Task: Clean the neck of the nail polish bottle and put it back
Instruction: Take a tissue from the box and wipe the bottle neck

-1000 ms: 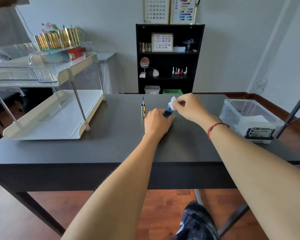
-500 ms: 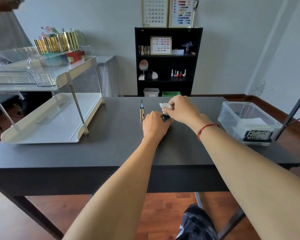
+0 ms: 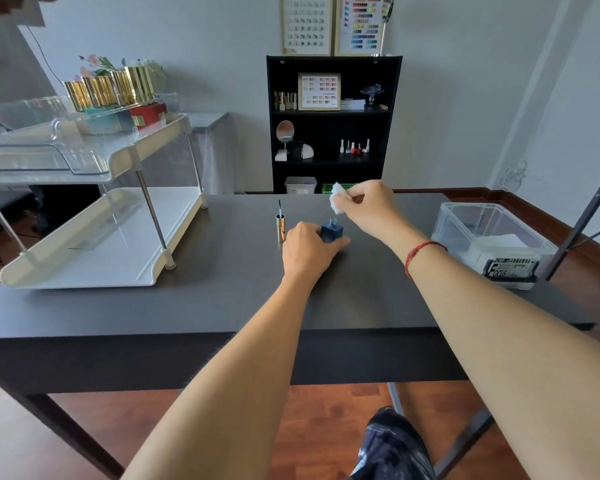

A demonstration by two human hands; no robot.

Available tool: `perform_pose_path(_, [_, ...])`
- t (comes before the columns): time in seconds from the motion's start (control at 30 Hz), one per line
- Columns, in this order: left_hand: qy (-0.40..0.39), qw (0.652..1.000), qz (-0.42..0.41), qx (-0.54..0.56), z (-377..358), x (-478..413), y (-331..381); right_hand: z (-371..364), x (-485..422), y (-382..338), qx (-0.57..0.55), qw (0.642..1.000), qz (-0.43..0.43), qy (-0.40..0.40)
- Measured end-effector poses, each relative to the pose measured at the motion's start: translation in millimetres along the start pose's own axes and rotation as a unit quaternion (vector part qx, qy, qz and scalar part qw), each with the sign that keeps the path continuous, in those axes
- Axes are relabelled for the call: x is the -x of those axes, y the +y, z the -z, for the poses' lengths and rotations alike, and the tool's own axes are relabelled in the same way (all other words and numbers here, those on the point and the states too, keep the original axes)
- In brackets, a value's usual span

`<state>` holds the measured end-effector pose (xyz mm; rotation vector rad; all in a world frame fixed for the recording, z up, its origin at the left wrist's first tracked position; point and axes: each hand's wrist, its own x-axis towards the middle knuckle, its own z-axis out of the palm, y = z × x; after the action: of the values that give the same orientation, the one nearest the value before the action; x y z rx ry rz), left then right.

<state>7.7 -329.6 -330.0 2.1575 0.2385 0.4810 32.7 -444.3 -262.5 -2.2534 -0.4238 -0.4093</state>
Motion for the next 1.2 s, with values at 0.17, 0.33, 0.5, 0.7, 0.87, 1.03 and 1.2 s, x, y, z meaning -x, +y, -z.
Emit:
perform_pose_path(0.17, [0.0, 0.999, 0.015, 0.031, 1, 2, 1, -11, 5, -1, 0.053, 0.996, -0.012, -0.073])
perform_pose_path(0.33, [0.009, 0.998, 0.037, 0.055, 3, 3, 3, -13, 3, -3, 0.115, 0.989, 0.027, -0.092])
perform_pose_path(0.5, [0.017, 0.998, 0.038, 0.055, 3, 6, 5, -17, 3, 0, 0.139, 0.985, 0.041, -0.095])
perform_pose_path(0.7, [0.011, 0.997, 0.038, 0.06, 3, 5, 4, -22, 10, 7, -0.045, 0.999, -0.013, -0.018])
perform_pose_path(0.87, [0.013, 0.998, 0.038, 0.048, 2, 3, 3, -12, 9, 3, -0.007, 0.999, 0.001, -0.053])
perform_pose_path(1.03, [0.019, 0.998, 0.028, 0.054, 3, 5, 2, -16, 11, 6, 0.099, 0.992, 0.049, -0.063])
perform_pose_path(1.2, [0.019, 0.998, 0.029, 0.053, 3, 5, 2, -18, 9, 11, 0.098, 0.99, 0.068, -0.074])
